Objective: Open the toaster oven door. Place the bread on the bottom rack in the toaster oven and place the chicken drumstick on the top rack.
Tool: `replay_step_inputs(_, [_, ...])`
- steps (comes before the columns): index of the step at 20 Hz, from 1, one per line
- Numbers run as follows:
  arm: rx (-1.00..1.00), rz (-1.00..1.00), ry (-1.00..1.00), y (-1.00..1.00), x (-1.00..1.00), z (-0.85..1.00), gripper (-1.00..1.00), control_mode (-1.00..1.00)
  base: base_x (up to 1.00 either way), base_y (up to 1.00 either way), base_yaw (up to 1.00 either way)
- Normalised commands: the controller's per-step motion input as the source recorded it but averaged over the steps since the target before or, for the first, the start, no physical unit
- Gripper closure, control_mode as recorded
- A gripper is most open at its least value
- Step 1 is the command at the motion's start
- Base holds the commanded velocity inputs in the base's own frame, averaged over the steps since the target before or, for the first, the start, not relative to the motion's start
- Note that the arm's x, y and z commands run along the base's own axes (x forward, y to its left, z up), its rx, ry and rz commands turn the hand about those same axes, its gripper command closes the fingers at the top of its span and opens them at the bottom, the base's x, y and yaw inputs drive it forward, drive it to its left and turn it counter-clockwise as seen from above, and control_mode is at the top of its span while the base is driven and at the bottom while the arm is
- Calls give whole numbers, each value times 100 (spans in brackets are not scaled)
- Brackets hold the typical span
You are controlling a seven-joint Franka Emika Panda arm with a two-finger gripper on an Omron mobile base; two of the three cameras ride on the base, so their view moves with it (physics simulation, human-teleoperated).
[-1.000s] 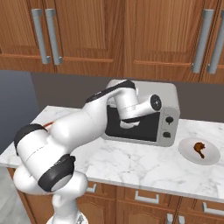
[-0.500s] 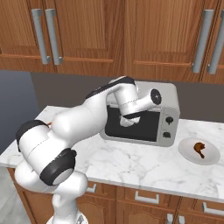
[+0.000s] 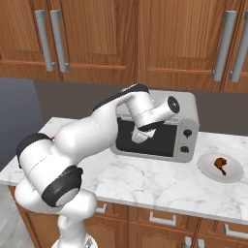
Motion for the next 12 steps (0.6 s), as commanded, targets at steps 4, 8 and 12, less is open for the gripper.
replay_step_inputs(4, [6,-2,13,0,0,-52,-100,-100,0,0,0])
replay_step_inputs(8, [4,-2,14,0,-35,-71,-100,-100,0,0,0])
replay_step_inputs(12, [7,-4,6,0,-66,-55,-100,-100,0,0,0])
